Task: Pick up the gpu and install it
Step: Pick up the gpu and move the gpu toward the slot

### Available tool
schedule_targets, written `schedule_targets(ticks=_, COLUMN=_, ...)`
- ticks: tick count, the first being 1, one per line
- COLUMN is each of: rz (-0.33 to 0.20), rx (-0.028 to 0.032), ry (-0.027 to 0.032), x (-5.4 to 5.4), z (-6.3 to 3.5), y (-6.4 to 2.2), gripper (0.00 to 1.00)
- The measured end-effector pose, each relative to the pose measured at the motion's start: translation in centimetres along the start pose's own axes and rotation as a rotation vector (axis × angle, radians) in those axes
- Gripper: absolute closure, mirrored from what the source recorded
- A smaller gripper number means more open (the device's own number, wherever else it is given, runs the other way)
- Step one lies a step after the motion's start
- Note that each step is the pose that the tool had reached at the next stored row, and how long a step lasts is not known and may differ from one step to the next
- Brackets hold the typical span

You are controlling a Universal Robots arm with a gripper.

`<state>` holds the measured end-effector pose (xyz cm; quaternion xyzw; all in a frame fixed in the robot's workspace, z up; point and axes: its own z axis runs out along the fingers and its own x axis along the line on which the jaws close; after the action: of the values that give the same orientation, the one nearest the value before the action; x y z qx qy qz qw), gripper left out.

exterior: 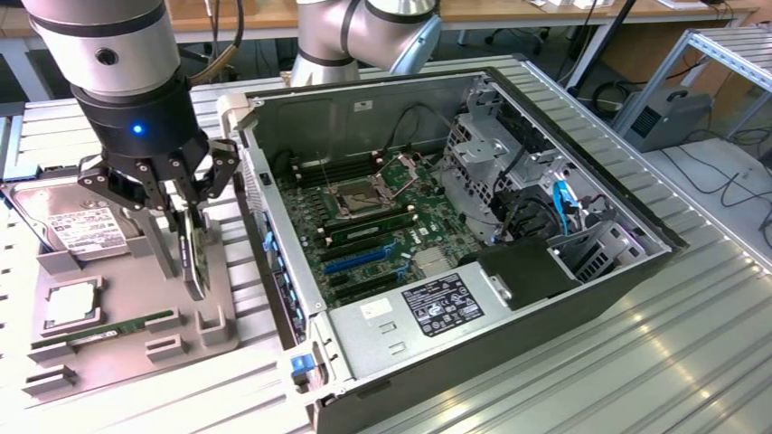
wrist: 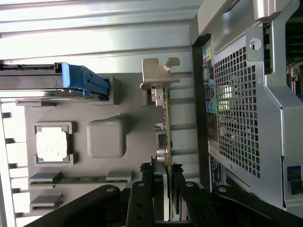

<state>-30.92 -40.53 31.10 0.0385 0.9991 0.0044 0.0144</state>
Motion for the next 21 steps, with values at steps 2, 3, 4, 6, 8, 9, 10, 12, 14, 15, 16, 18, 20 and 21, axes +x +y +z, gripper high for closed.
schedule_targets(ticks=2, rz=0.000, rx=0.0000, ry=0.0000, x=0.00, z=-0.07, y=0.00, gripper=0.73)
schedule_targets(ticks=3, rz=0.000, rx=0.0000, ry=0.0000, x=0.00, z=-0.13, y=0.00, gripper=0.73)
schedule_targets(ticks=4, rz=0.000, rx=0.0000, ry=-0.0001, x=0.00, z=-0.14, y=0.00, gripper=0.73)
schedule_targets(ticks=6, rz=0.000, rx=0.0001, ry=0.0000, x=-0.01, z=-0.19, y=0.00, gripper=0.73)
schedule_targets(ticks=8, rz=0.000, rx=0.0001, ry=0.0000, x=-0.01, z=-0.25, y=0.00, gripper=0.73)
schedule_targets(ticks=9, rz=0.000, rx=0.0000, ry=0.0000, x=-0.01, z=-0.27, y=0.00, gripper=0.73)
schedule_targets(ticks=10, rz=0.000, rx=0.0000, ry=-0.0001, x=-0.01, z=-0.30, y=0.00, gripper=0.73)
schedule_targets(ticks=12, rz=0.000, rx=-0.0001, ry=-0.0001, x=-0.01, z=-0.35, y=0.00, gripper=0.73)
schedule_targets(ticks=14, rz=0.000, rx=-0.0001, ry=-0.0001, x=-0.01, z=-0.41, y=0.01, gripper=0.73)
schedule_targets(ticks=15, rz=0.000, rx=0.0000, ry=-0.0001, x=-0.01, z=-0.43, y=0.00, gripper=0.73)
schedule_targets(ticks=16, rz=0.000, rx=0.0000, ry=0.0000, x=-0.01, z=-0.45, y=0.00, gripper=0.73)
schedule_targets(ticks=18, rz=0.000, rx=0.0000, ry=-0.0001, x=-0.01, z=-0.49, y=0.01, gripper=0.73)
schedule_targets(ticks=20, rz=0.000, rx=0.0000, ry=-0.0001, x=-0.01, z=-0.53, y=0.01, gripper=0.73)
schedule_targets(ticks=21, rz=0.000, rx=0.0000, ry=0.0000, x=-0.02, z=-0.55, y=0.01, gripper=0.73)
